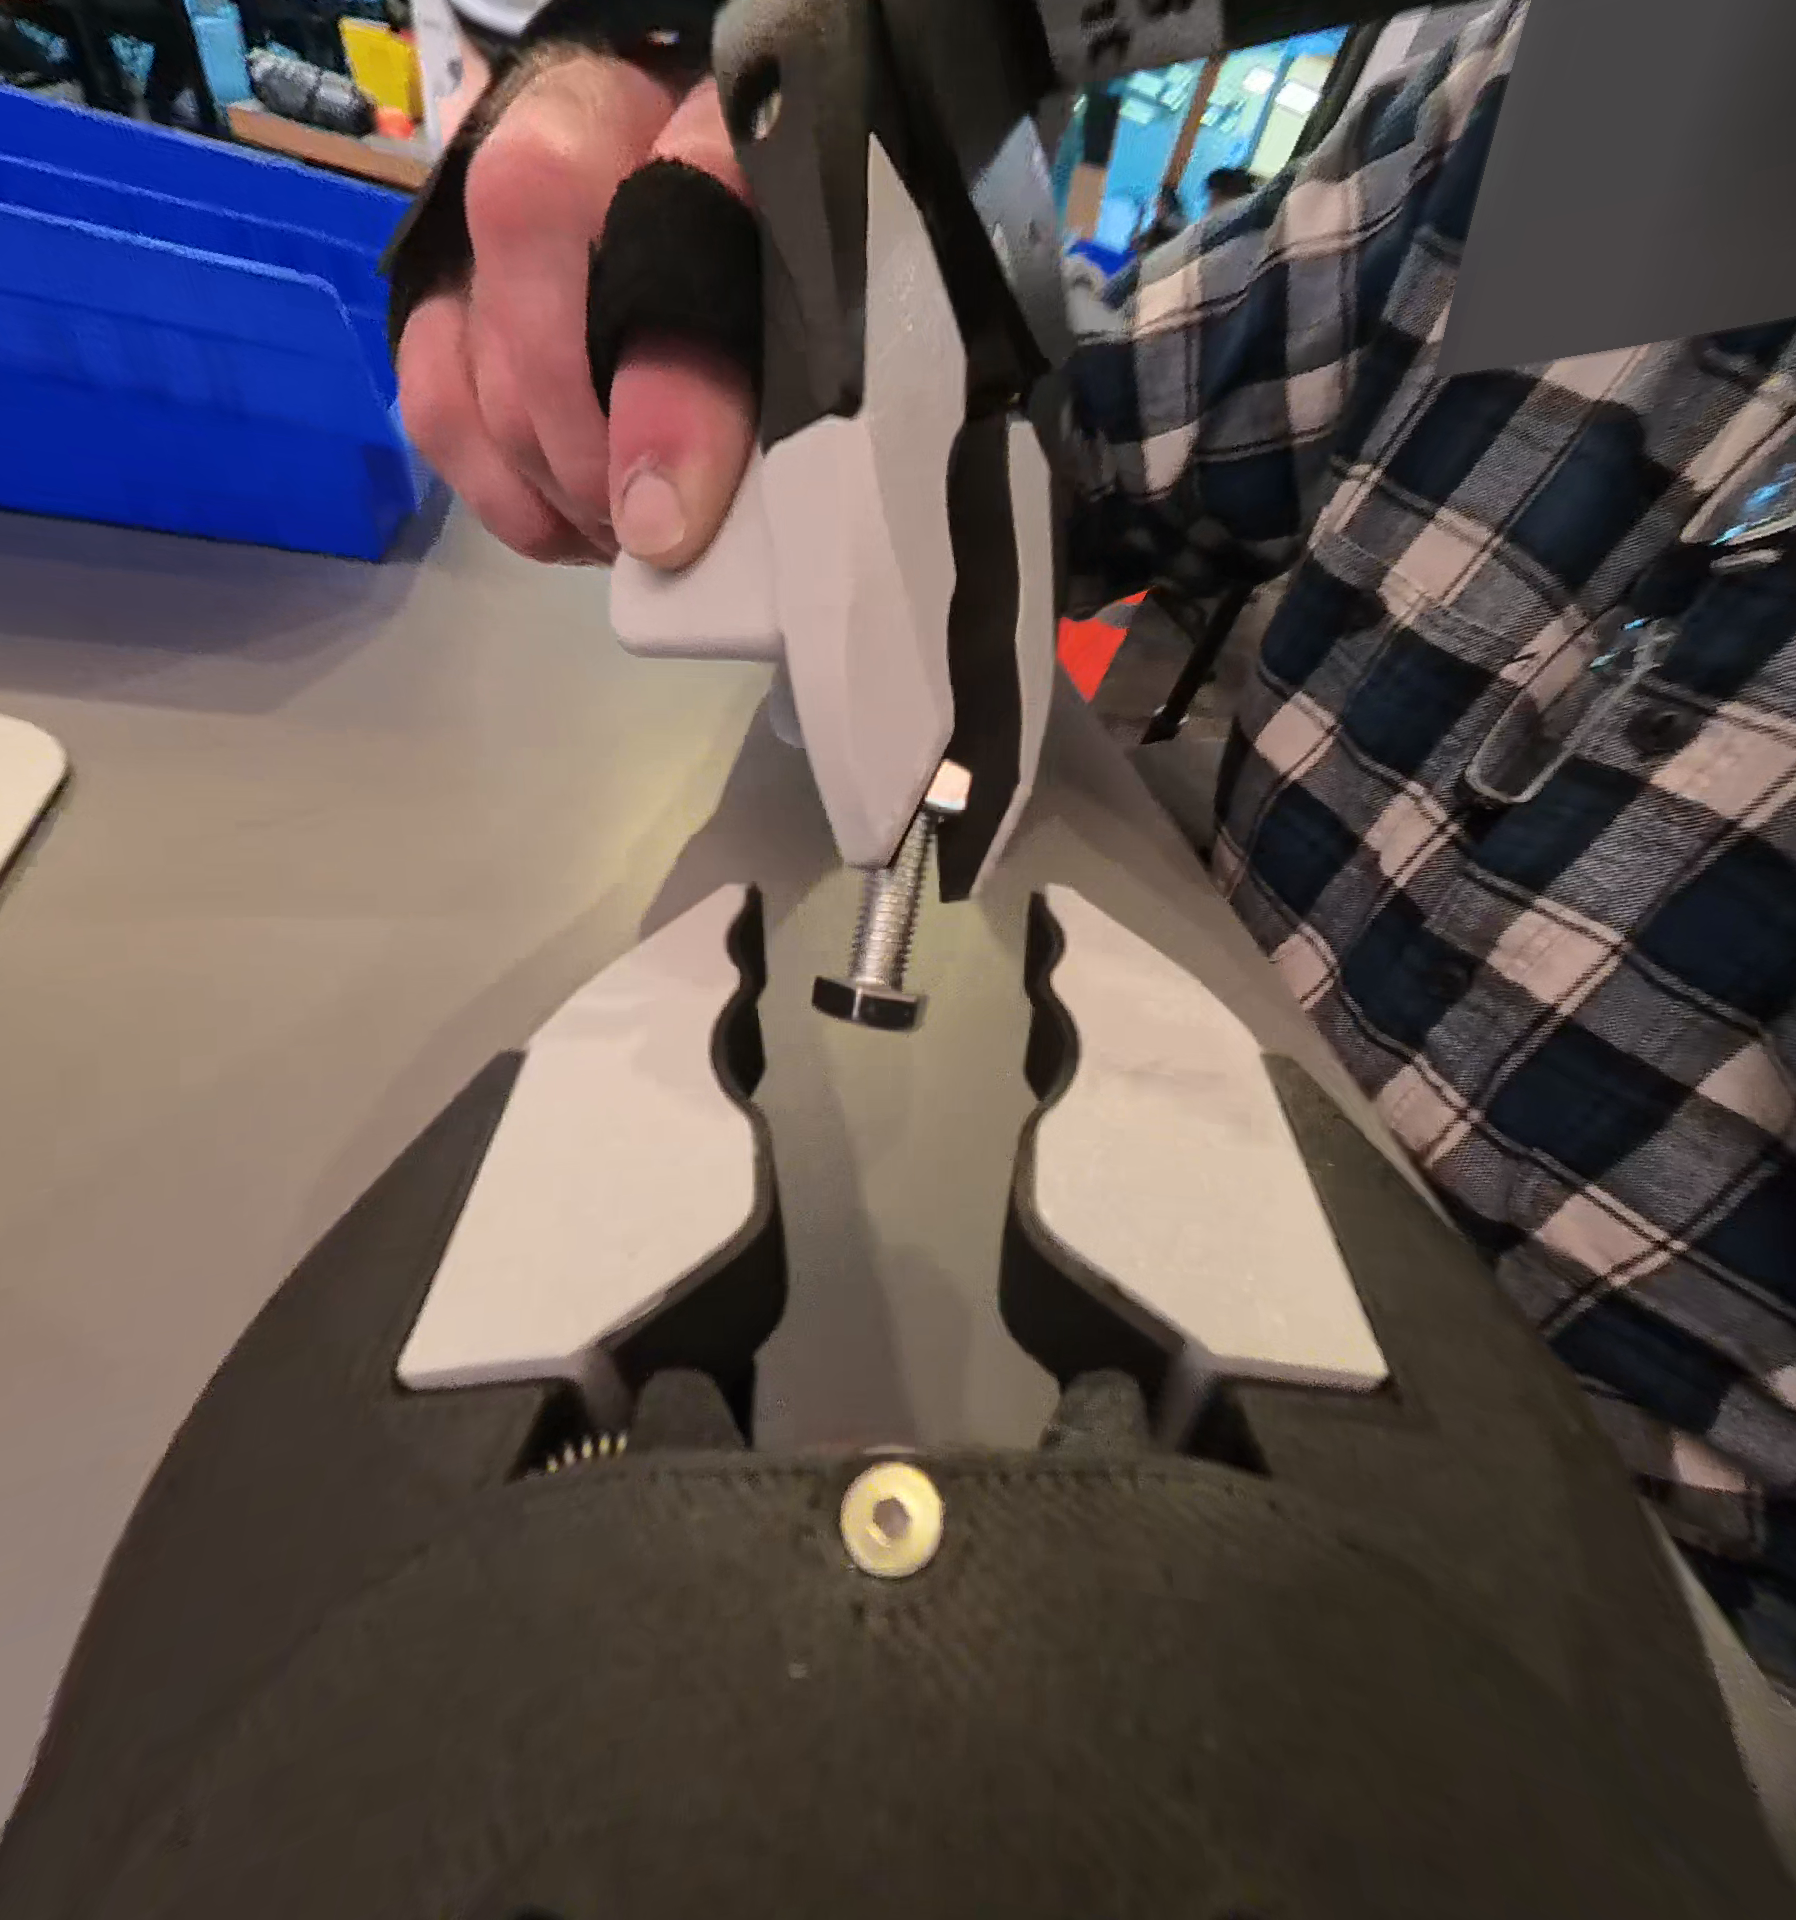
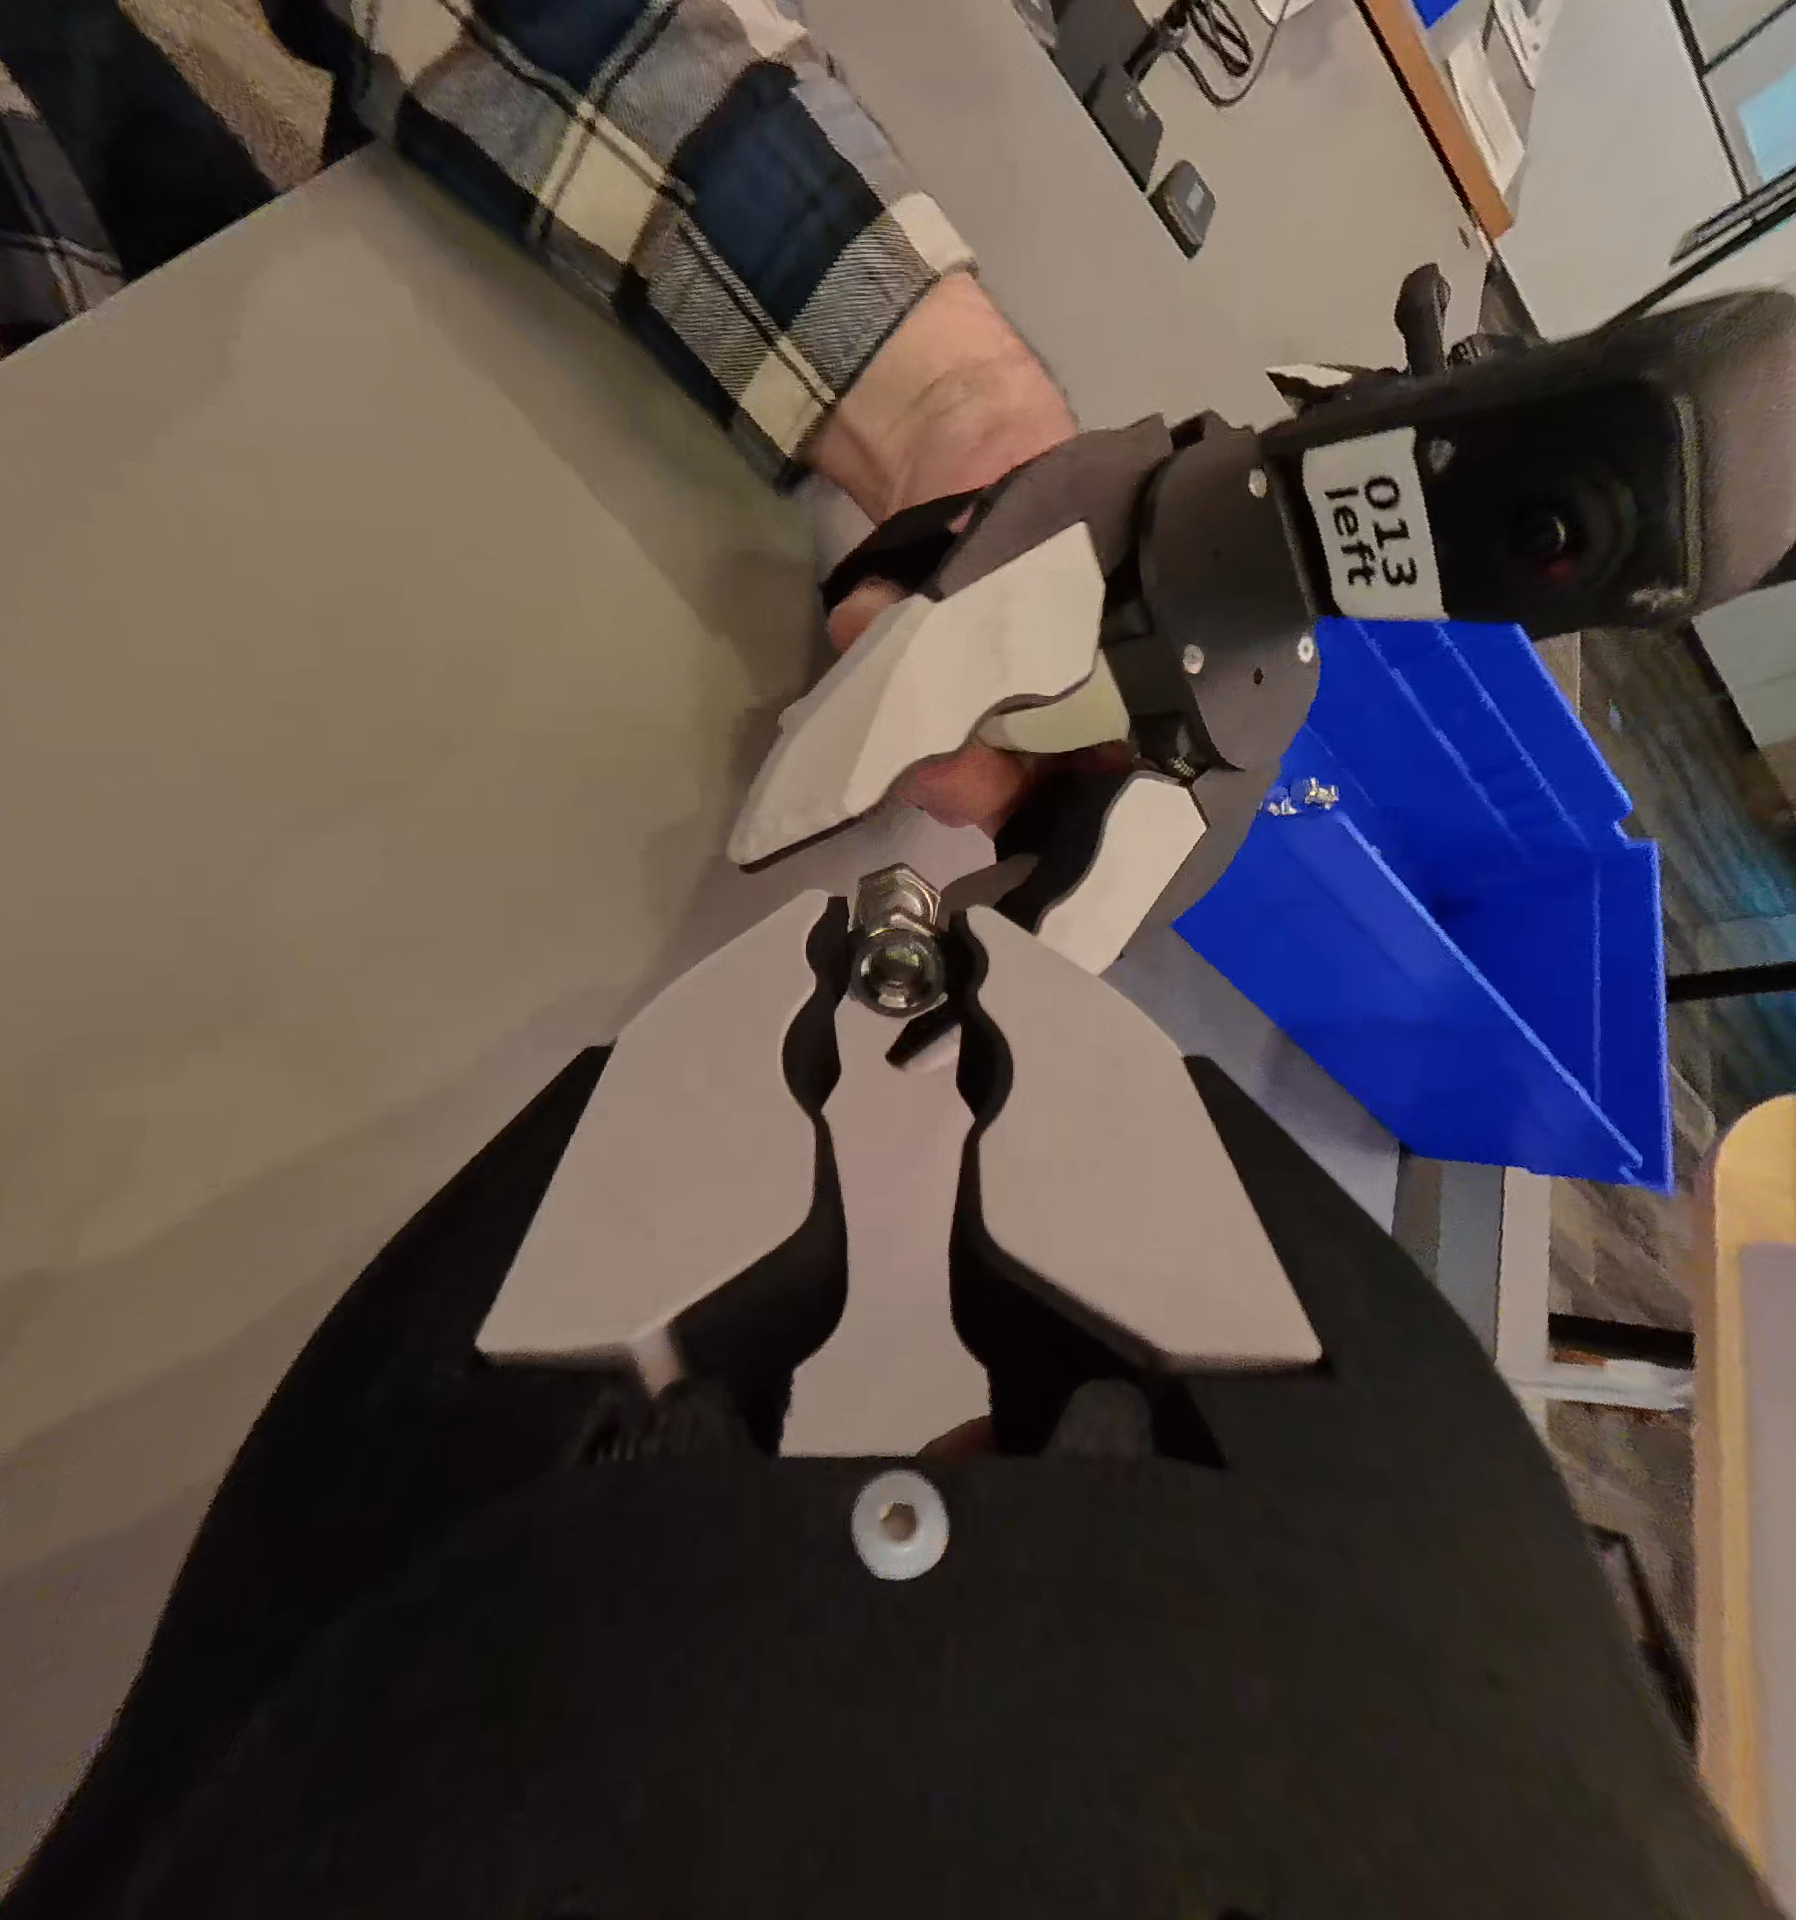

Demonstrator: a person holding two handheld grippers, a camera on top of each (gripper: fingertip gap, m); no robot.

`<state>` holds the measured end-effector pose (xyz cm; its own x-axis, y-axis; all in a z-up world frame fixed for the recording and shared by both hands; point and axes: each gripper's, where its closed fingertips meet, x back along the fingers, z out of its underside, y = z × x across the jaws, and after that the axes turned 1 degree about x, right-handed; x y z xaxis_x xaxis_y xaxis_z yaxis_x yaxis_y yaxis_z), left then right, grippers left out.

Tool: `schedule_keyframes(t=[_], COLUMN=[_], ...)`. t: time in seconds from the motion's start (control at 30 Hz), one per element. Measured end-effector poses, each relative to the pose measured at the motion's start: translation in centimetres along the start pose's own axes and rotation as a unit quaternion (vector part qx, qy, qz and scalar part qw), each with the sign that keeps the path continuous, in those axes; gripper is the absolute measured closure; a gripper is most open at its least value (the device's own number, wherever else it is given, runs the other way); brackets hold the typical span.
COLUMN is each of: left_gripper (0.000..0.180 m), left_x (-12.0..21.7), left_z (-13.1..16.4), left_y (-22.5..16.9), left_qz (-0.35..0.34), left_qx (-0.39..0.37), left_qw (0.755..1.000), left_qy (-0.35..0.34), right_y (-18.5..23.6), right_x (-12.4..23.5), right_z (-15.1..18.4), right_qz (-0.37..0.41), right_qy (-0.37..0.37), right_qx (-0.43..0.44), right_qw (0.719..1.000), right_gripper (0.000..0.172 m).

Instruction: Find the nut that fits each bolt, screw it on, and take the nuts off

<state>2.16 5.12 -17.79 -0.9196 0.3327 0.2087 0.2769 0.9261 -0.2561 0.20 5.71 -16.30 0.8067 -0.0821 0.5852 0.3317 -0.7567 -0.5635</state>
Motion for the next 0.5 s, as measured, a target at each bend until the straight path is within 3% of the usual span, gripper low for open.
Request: schedule_keyframes(t=[0.17,0.27,0.37,0.5], left_gripper=[0.124,0.126,0.127,0.127], left_x=[-0.2,0.4,2.3,2.8], left_z=[0.7,0.2,-0.4,-0.5], left_y=[1.9,3.9,6.8,7.9], left_qz=[-0.083,-0.171,-0.309,-0.393], left_qx=[-0.037,-0.08,-0.156,-0.231], left_qw=[0.995,0.981,0.936,0.883], left_qy=[0.041,0.043,0.067,0.113], right_y=[-1.3,-2.0,-2.6,-3.3], right_x=[0.0,0.2,0.1,0.1], right_z=[1.1,2.1,3.5,5.0], right_qz=[0.026,0.037,0.047,0.057], right_qy=[-0.017,-0.037,-0.056,-0.107], right_qx=[-0.083,-0.156,-0.25,-0.367], right_qw=[0.996,0.986,0.966,0.922], right_gripper=[0.153,0.152,0.153,0.153])
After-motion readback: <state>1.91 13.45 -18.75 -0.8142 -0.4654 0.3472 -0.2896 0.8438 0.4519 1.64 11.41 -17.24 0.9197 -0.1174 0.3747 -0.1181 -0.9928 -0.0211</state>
